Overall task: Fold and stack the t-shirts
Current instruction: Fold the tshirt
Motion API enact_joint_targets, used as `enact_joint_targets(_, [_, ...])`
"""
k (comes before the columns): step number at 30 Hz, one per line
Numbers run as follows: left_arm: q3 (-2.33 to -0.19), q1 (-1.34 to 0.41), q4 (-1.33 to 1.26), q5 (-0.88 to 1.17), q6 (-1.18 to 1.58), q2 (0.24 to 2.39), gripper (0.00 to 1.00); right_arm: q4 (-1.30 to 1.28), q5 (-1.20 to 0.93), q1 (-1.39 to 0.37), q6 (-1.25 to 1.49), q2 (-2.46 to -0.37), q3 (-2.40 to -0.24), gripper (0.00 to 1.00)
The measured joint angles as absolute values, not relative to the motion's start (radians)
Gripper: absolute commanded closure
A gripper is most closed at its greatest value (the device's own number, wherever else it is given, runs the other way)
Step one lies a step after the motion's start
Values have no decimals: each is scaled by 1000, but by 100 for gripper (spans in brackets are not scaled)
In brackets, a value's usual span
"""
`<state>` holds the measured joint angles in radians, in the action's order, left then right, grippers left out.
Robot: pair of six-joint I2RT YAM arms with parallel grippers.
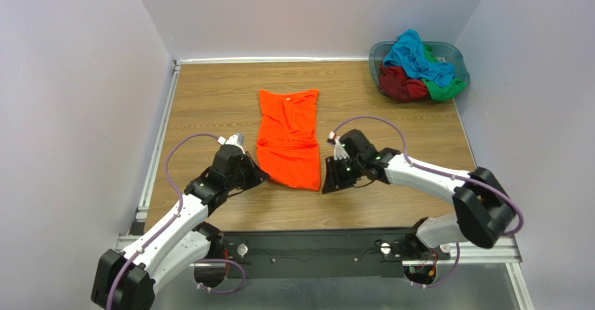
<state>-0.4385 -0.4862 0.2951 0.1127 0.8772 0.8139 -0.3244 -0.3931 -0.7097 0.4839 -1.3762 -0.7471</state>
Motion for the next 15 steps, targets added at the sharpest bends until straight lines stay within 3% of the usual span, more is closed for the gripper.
enact_joint_targets(6, [-429, -487, 324, 101, 895, 804, 100, -327, -343, -828, 481, -1517, -786, 49])
enact_joint_targets(15, [-423, -487, 329, 97, 912, 786, 100, -323, -215, -838, 482, -1607, -849, 48])
